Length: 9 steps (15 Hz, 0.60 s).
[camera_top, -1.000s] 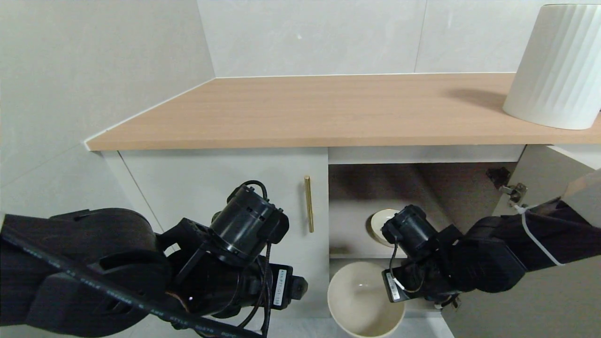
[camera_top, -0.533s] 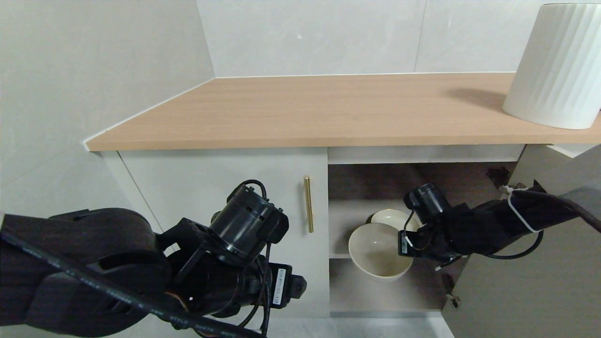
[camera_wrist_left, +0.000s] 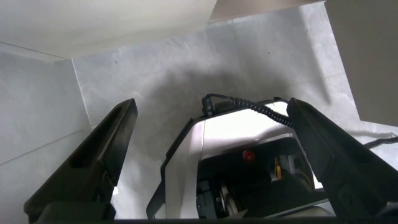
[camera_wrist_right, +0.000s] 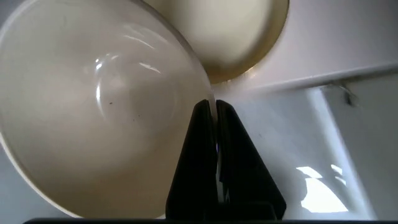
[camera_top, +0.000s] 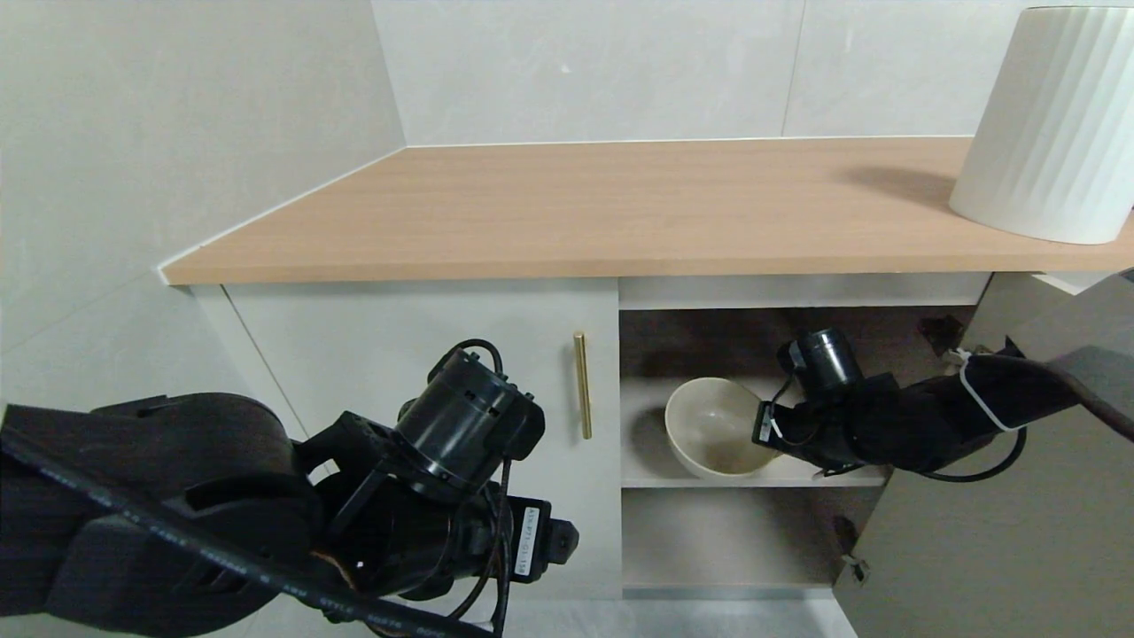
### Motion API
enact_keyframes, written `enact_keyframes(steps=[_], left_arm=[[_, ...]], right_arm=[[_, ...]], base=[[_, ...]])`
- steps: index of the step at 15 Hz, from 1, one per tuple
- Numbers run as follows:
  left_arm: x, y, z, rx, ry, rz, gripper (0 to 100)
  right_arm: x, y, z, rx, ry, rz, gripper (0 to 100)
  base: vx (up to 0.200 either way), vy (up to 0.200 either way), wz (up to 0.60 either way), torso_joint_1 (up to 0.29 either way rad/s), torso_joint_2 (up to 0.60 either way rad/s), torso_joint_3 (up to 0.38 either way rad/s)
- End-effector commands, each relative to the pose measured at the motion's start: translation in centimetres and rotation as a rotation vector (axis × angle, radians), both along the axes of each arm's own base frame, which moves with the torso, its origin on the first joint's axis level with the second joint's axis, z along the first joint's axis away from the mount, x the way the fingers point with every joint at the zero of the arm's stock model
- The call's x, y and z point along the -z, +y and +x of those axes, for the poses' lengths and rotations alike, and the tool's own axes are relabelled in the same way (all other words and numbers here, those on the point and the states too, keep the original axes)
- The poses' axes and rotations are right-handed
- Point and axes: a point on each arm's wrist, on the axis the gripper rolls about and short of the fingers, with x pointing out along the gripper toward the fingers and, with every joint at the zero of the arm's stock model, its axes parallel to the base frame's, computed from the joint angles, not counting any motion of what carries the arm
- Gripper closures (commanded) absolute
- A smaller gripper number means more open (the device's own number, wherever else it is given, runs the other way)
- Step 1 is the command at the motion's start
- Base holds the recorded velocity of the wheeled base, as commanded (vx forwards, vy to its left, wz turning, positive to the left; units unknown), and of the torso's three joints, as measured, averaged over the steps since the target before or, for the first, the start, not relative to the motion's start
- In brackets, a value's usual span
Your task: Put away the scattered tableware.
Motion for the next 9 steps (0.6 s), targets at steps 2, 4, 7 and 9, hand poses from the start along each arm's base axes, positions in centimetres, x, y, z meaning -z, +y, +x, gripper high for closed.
enact_keyframes(steps=[2,4,7,9], left_arm=[[0.0,0.0,0.0,-0.001,0.000,-0.001,0],[0.0,0.0,0.0,-0.001,0.000,-0.001,0],[0.0,0.0,0.0,-0.001,0.000,-0.001,0],[-0.1,0.0,0.0,-0.011,0.000,-0.009,0]], right_arm=[[0.2,-0.6,0.4,0.020,0.001,0.003,100],[0.3,-1.0,1.0,0.038,-0.015,0.013,100],[0.1,-1.7,1.6,0.072,-0.055,0.037,100],[0.3,-2.1,1.9,0.092,-0.066,0.036,100]], base=[[0.000,0.000,0.00,0.000,0.00,0.000],[0.000,0.000,0.00,0.000,0.00,0.000],[0.000,0.000,0.00,0.000,0.00,0.000],[0.000,0.000,0.00,0.000,0.00,0.000]])
